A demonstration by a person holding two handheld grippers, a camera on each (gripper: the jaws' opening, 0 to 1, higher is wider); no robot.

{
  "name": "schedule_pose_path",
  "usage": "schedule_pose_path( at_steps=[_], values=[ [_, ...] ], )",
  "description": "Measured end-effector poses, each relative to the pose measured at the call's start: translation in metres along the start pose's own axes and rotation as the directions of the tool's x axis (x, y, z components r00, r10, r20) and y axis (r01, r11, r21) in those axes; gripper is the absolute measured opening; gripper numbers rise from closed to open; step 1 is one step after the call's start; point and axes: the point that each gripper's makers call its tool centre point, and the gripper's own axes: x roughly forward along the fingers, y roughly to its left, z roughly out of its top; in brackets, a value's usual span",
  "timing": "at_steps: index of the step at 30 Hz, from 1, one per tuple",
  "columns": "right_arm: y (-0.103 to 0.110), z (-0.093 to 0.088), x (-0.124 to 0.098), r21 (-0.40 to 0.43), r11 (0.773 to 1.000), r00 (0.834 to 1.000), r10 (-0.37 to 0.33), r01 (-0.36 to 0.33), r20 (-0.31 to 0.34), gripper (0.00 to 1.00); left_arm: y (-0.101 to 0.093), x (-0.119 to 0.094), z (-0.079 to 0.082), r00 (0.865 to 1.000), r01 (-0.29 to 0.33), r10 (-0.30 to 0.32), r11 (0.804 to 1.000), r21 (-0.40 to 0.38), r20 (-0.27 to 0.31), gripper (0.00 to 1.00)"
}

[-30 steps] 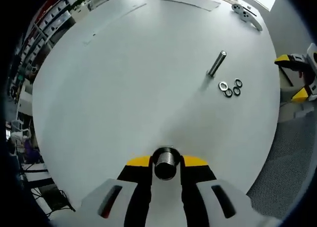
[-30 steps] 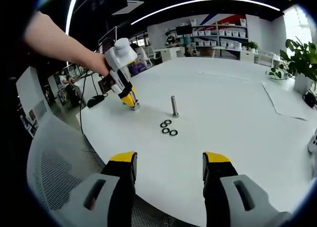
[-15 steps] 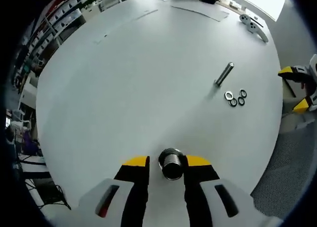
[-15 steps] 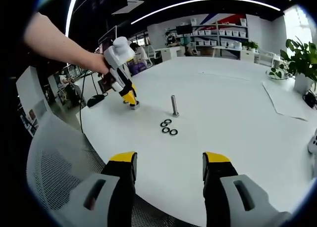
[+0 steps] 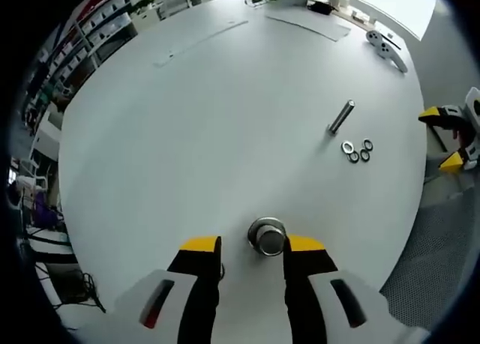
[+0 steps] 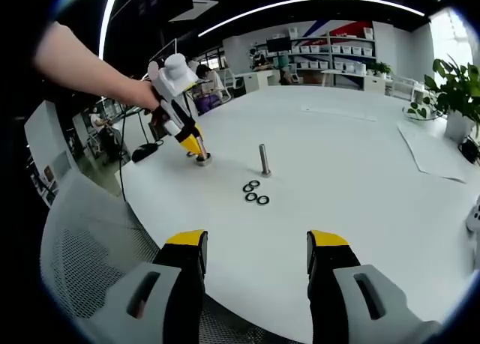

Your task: Place the washer onto the threaded stud by aligning its center hole with the stud, sliding it down to the base, and recovering from edge contact or off-axis alignment until the washer reaches the visible bottom stop.

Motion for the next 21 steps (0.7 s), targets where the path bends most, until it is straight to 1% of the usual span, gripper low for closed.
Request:
schedule_pose_path(
  at_steps=[2,7,11,14,15,21],
  values=[
    [0.000,0.000,0.000,-0.002,1.000,1.000,0.001,-0.001,-0.002,0.56,0.003,-0.002,-0.001,1.000,-0.010,0.010,1.000,0.000,0.008,0.34],
    [0.000,0.000,0.000,-0.001,1.000,1.000,0.001,-0.001,-0.001,0.56,0.014,-0.006,-0.009,1.000,-0.027,0.027,0.999,-0.018,0.007,0.31],
    [0.000,0.000,0.000,-0.001,1.000,1.000,0.002,-0.002,0.000,0.56,0.020,-0.011,-0.011,0.999,-0.029,0.030,0.998,-0.050,0.021,0.30],
    [0.001,0.000,0.000,-0.003,1.000,1.000,0.003,-0.003,0.000,0.56,0.021,-0.012,-0.011,0.999,-0.017,0.021,0.995,-0.097,0.040,0.30],
    [0.001,0.000,0.000,-0.002,1.000,1.000,0.004,-0.004,0.000,0.56,0.021,-0.013,-0.010,0.999,-0.016,0.021,0.995,-0.099,0.049,0.30],
    [0.001,0.000,0.000,-0.003,1.000,1.000,0.004,-0.004,-0.002,0.56,0.020,-0.014,-0.009,0.998,-0.019,0.024,0.996,-0.085,0.056,0.29]
  ],
)
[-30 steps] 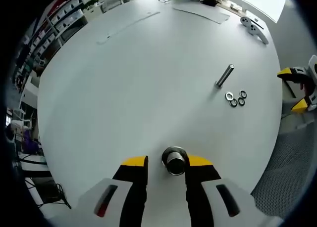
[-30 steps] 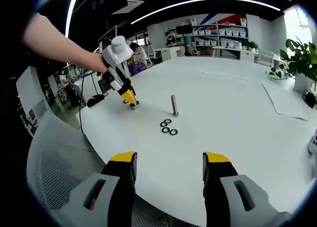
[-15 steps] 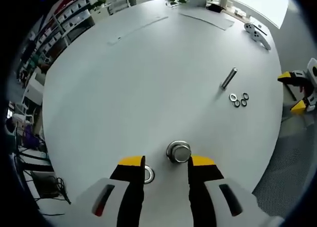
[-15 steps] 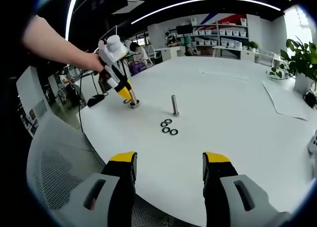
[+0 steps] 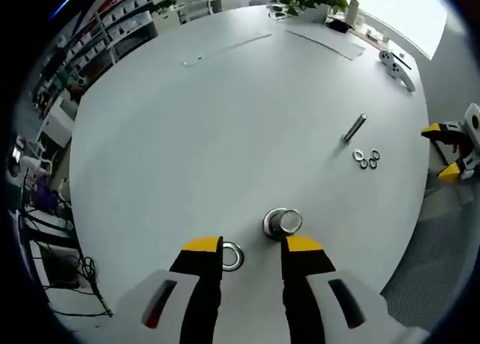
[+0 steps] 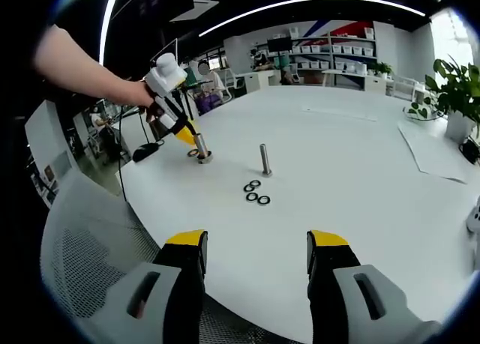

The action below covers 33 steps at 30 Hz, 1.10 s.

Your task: Place the washer onto the threaded stud by aligning its center hole with the stud, sliding it down to the base, and recovering from edge contact or off-axis alignment until the washer reaches the visible bottom stop.

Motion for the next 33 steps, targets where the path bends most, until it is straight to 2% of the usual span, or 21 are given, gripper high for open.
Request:
schedule_pose_path(
  at_steps=[10,17,25,28,33],
  values=[
    [0.000,0.000,0.000,-0.001,1.000,1.000,0.000,0.000,-0.003,0.56,0.001,-0.006,0.001,0.999,0.022,-0.021,0.999,-0.028,0.038,0.30],
    [0.000,0.000,0.000,0.000,1.000,1.000,-0.002,0.002,-0.002,0.56,0.005,-0.004,-0.002,0.999,0.022,-0.021,0.999,-0.025,0.032,0.31],
    [-0.001,-0.001,0.000,-0.001,1.000,1.000,-0.004,0.004,-0.004,0.56,0.010,0.005,-0.025,0.999,-0.003,0.003,1.000,0.018,-0.049,0.31],
    [-0.001,-0.001,0.000,0.002,1.000,1.000,-0.005,0.005,-0.002,0.56,0.012,0.010,-0.031,0.998,0.000,-0.001,1.000,-0.018,-0.067,0.31],
    [0.000,-0.001,0.000,-0.002,1.000,1.000,-0.003,0.003,-0.005,0.56,0.016,0.016,-0.039,0.996,-0.007,0.004,0.999,-0.031,-0.089,0.31]
  ],
)
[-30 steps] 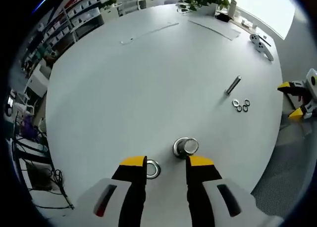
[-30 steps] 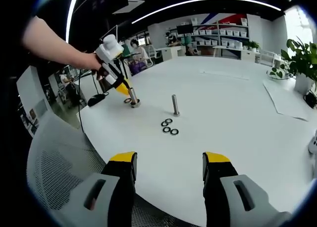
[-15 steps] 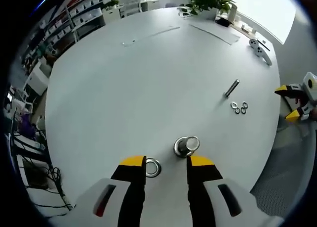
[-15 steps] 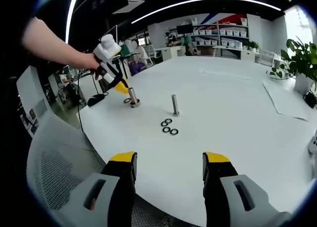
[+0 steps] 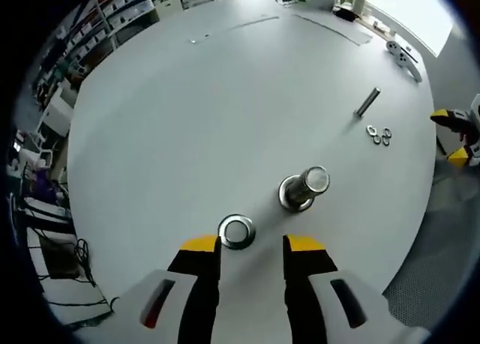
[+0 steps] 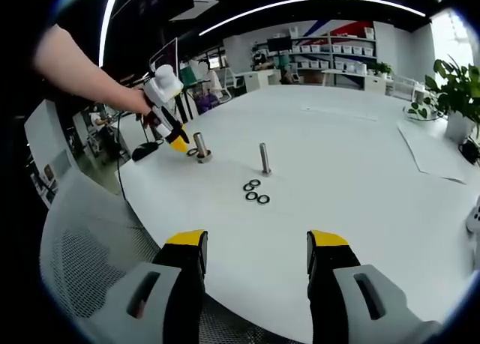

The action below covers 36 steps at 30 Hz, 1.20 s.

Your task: Place the washer onto the threaded stud by aligning its center hole with the stud, sliding it down to the base, and recovering from edge contact or off-axis alignment until the washer reaches the visible bottom stop.

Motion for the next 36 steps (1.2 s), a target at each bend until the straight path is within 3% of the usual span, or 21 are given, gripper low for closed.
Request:
schedule_pose_path(
  at_steps=[17,21,36],
  values=[
    [0.000,-0.001,0.000,-0.001,1.000,1.000,-0.001,0.001,-0.006,0.56,0.007,0.008,0.000,1.000,-0.003,0.002,1.000,-0.014,-0.022,0.31],
    [0.000,-0.002,0.000,-0.001,1.000,1.000,-0.002,0.002,-0.007,0.56,0.004,0.011,-0.002,0.999,0.023,-0.024,0.999,-0.041,-0.036,0.28],
    [-0.001,-0.002,0.000,0.000,1.000,1.000,-0.003,0.003,-0.008,0.56,0.006,0.019,0.000,0.998,0.013,-0.013,1.000,-0.013,-0.055,0.31]
  ],
)
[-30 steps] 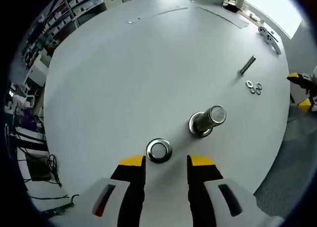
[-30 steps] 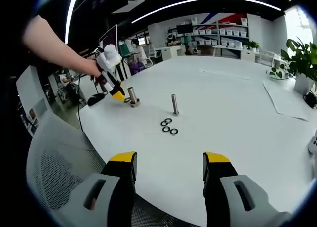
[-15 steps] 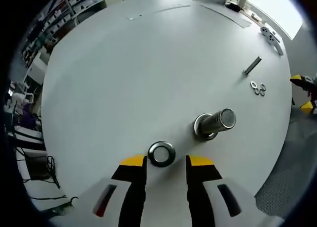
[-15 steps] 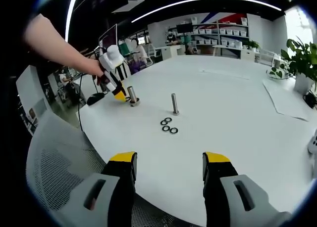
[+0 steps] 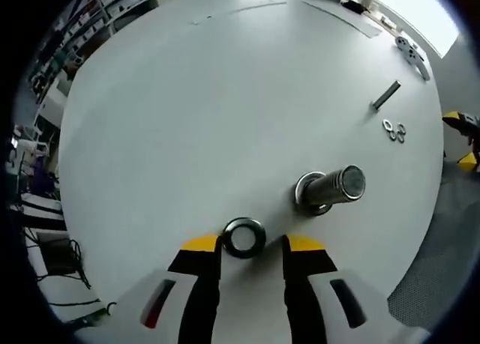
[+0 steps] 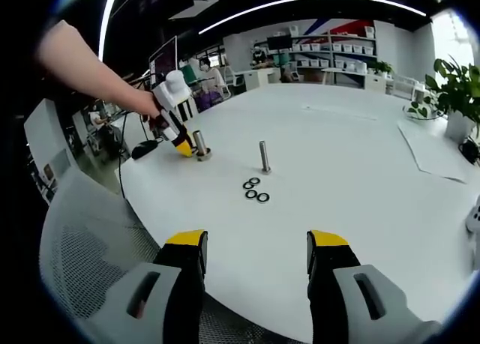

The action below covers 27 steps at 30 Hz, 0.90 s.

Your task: Place the washer onto the threaded stud by aligning its center hole with the stud, sliding it down to the base, and recovering from edge contact or off-axis alignment until the washer reaches the visible bottom stop.

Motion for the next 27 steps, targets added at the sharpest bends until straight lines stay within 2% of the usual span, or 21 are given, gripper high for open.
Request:
schedule_pose_path(
  at_steps=[10,17,27],
  values=[
    [-0.0002,-0.0001,0.0005,-0.002,1.000,1.000,0.000,0.000,0.000,0.56,-0.0051,-0.0003,0.0005,1.000,0.008,-0.008,0.999,0.041,0.001,0.26],
    [-0.0002,0.0005,0.0003,0.001,1.000,1.000,0.001,-0.001,0.002,0.56,-0.0077,-0.0013,-0.0018,1.000,0.006,-0.006,0.999,0.043,0.004,0.23],
    [-0.0005,0.0012,-0.0002,0.004,1.000,1.000,-0.002,0.002,0.007,0.56,-0.0054,-0.0023,-0.0035,1.000,0.005,-0.005,1.000,0.016,0.010,0.25]
  ],
)
